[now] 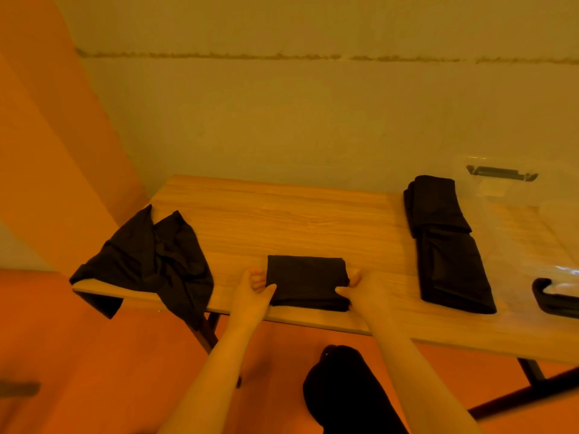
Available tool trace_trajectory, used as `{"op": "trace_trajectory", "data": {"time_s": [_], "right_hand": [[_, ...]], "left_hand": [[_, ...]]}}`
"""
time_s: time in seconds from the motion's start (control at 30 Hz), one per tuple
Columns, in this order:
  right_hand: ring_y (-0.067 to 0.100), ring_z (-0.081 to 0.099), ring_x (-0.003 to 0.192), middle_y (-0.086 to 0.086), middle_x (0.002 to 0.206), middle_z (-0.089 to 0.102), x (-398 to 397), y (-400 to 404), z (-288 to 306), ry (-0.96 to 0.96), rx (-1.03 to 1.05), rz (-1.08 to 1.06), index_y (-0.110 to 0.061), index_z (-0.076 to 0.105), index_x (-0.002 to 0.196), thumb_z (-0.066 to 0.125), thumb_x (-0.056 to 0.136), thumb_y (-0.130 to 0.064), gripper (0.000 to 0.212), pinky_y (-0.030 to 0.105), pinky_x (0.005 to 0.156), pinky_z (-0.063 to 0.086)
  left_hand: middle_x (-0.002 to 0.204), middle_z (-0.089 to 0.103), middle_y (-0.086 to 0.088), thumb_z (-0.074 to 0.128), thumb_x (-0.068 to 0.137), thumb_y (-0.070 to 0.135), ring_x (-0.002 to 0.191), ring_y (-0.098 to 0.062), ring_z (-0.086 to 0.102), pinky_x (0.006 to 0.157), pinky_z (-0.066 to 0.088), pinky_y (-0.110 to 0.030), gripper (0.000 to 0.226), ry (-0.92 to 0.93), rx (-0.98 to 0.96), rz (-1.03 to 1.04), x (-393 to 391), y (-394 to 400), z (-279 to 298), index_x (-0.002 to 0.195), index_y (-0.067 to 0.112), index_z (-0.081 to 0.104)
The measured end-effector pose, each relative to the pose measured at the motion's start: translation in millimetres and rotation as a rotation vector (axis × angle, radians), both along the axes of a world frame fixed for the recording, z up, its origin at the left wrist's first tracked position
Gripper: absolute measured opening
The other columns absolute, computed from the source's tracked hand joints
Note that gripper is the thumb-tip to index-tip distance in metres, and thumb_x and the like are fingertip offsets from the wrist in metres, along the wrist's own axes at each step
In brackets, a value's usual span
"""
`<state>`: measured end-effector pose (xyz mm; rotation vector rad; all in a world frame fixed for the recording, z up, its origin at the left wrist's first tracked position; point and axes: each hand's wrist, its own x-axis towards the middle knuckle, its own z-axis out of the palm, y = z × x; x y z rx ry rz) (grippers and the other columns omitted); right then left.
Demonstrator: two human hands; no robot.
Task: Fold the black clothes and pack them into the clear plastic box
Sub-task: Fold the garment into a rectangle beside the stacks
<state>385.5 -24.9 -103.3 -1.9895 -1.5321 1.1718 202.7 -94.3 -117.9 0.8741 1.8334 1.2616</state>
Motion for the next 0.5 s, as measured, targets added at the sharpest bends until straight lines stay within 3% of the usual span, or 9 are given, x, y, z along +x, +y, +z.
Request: {"op": "trace_trajectory", "data": {"time_s": [0.1, 0.17, 0.23, 0.3, 0.4, 0.5], "right_hand": [[0.021, 0.056, 0.089, 0.011, 0.106, 0.058, 6, -3, -6, -0.129, 0.065, 0.046, -0.006, 0.052, 0.112, 0.067, 0.084, -0.019, 0.034, 0.026, 0.068, 0.045], [0.019, 0.052, 0.111, 0.007, 0.129, 0.050, 8, 0, -6, -0.221, 0.299, 0.221, -0.010, 0.049, 0.128, 0.059, 0.089, -0.014, 0.041, 0.019, 0.081, 0.043], [0.020, 0.042, 0.127, 0.006, 0.142, 0.041, 3, 7, 2, -0.119, 0.504, 0.305, -0.011, 0.045, 0.135, 0.051, 0.094, -0.011, 0.041, 0.023, 0.100, 0.036], [0.021, 0.033, 0.135, 0.007, 0.148, 0.035, -8, 16, 14, -0.092, 0.476, 0.408, -0.012, 0.038, 0.140, 0.046, 0.097, -0.017, 0.044, 0.027, 0.108, 0.028], [0.026, 0.030, 0.136, 0.010, 0.149, 0.031, -18, 37, 17, -0.313, 0.238, 0.573, -0.014, 0.029, 0.144, 0.052, 0.094, -0.030, 0.058, 0.036, 0.110, 0.028], [0.028, 0.040, 0.125, 0.012, 0.135, 0.044, -12, 42, 10, -0.439, 0.160, 0.587, -0.011, 0.046, 0.131, 0.059, 0.087, -0.040, 0.055, 0.044, 0.105, 0.034]], "left_hand": [[0.119, 0.056, -0.009, 0.062, 0.087, 0.007, 0.114, -0.020, 0.053, 0.087, 0.042, -0.022, 0.043, 0.057, 0.004, 0.022, 6, -4, -2, 0.127, 0.005, 0.046], [0.131, 0.050, -0.010, 0.061, 0.088, 0.014, 0.122, -0.023, 0.048, 0.093, 0.042, -0.028, 0.049, 0.101, -0.044, 0.047, 11, -2, -3, 0.133, 0.005, 0.042], [0.131, 0.050, -0.010, 0.063, 0.087, 0.026, 0.122, -0.027, 0.048, 0.096, 0.045, -0.038, 0.055, 0.177, -0.125, 0.063, 18, 1, -4, 0.134, 0.006, 0.041], [0.121, 0.056, -0.010, 0.064, 0.084, 0.038, 0.112, -0.028, 0.054, 0.089, 0.049, -0.042, 0.055, 0.223, -0.209, 0.078, 23, 4, -5, 0.125, 0.005, 0.047], [0.096, 0.060, -0.008, 0.062, 0.085, 0.042, 0.091, -0.026, 0.060, 0.073, 0.051, -0.037, 0.040, 0.268, -0.306, 0.082, 26, 8, 1, 0.102, 0.006, 0.056], [0.062, 0.049, -0.003, 0.062, 0.087, 0.035, 0.059, -0.017, 0.050, 0.055, 0.041, -0.030, 0.035, 0.269, -0.333, 0.035, 18, 16, 4, 0.064, 0.010, 0.050]]}}
